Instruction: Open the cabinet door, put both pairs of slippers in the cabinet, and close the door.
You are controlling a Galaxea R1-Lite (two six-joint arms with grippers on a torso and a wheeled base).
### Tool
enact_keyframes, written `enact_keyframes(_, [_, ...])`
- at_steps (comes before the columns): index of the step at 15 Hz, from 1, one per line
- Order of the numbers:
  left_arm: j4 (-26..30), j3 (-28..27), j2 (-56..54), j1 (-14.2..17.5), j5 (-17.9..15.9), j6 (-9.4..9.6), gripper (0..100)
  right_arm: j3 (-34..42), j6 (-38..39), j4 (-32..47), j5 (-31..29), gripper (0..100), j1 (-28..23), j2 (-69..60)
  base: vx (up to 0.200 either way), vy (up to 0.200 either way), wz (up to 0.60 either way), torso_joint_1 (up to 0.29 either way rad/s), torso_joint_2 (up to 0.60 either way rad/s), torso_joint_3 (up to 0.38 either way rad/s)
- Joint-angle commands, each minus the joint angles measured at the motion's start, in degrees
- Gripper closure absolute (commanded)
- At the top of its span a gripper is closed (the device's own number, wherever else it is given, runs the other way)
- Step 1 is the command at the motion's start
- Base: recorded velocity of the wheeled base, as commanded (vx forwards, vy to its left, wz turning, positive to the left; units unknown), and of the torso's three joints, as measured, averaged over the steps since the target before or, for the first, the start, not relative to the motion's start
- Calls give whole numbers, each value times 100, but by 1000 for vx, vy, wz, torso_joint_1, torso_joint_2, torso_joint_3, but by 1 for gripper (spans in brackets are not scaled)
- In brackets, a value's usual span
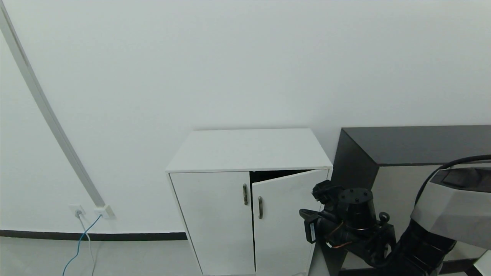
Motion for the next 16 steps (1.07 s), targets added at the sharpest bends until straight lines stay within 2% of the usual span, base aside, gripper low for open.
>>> enact_keyframes(1, [-2, 1, 5, 1, 0, -1, 100, -5, 1, 0, -2, 100, 22, 91, 200, 0, 0, 12, 7, -2])
enact_keyframes(6, [-2, 1, 5, 1, 0, -1, 100, -75, -16, -237, -19, 100, 31, 241, 0, 0, 0, 0, 0, 0])
enact_keyframes(16, [7, 1, 5, 1, -8, -1, 100, -1094, -25, -202, -19, 100, -153, 1032, 0, 0, 0, 0, 0, 0])
